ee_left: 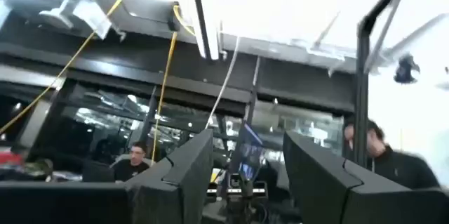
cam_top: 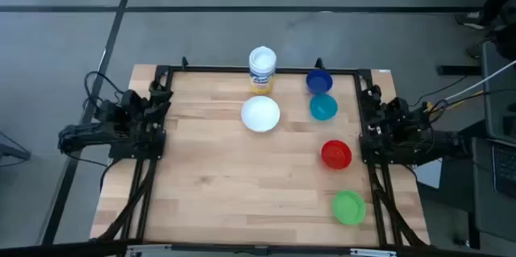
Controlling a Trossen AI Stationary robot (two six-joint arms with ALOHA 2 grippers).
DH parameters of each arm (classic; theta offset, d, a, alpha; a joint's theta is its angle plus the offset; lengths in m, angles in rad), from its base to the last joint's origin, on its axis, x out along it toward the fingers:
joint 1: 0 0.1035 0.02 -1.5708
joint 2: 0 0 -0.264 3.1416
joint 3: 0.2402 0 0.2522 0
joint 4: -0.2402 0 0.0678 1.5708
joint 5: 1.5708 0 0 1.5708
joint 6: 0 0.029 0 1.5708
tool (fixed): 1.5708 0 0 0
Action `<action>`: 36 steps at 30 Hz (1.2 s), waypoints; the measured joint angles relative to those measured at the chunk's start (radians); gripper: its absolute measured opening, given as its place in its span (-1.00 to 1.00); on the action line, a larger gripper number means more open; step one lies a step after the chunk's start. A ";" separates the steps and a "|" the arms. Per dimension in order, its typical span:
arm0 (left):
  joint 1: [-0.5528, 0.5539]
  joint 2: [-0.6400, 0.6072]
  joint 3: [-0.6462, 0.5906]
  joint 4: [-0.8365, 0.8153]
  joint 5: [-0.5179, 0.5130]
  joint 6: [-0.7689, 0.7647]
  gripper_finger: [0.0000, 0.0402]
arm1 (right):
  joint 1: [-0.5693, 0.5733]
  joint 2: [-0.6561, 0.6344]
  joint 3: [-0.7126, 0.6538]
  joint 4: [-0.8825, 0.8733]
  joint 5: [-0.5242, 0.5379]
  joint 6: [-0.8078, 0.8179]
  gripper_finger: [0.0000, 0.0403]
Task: Nest bowls inside each other
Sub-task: Stack the light blue bowl on the white bowl
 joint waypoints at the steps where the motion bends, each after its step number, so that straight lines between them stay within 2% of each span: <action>1: 0.000 0.018 0.042 -0.067 -0.002 0.012 -0.15 | 0.000 0.030 0.021 0.000 0.006 0.004 -0.18; 6: 0.000 0.175 0.261 -0.587 -0.054 0.039 -0.15 | 0.000 0.259 0.183 -0.067 0.010 -0.041 -0.14; 8: 0.000 0.242 0.309 -0.650 -0.050 0.044 -0.15 | 0.000 0.353 0.261 -0.095 0.005 -0.063 -0.13; 11: 0.000 0.311 0.344 -0.585 -0.050 0.010 -0.15 | -0.001 0.481 0.375 -0.092 0.008 -0.060 -0.13; 15: 0.000 0.354 0.349 -0.384 -0.045 -0.126 -0.15 | -0.005 0.602 0.502 -0.095 0.011 -0.064 -0.17; 18: 0.000 0.357 0.349 -0.286 0.008 -0.131 -0.15 | -0.005 0.655 0.579 -0.093 0.012 -0.021 -0.21; 21: 0.000 0.352 0.349 -0.275 0.169 -0.101 -0.15 | -0.005 0.684 0.636 -0.098 0.012 -0.021 -0.25; 23: 0.000 0.353 0.349 -0.239 0.220 -0.087 -0.15 | -0.005 0.695 0.665 -0.097 0.013 -0.049 -0.27; 30: -0.001 0.352 0.349 -0.151 0.200 -0.238 -0.15 | -0.005 0.703 0.699 -0.106 0.006 -0.102 -0.35; 36: -0.001 0.350 0.349 -0.164 0.200 -0.185 -0.15 | -0.011 0.717 0.699 -0.251 0.117 -0.026 -0.41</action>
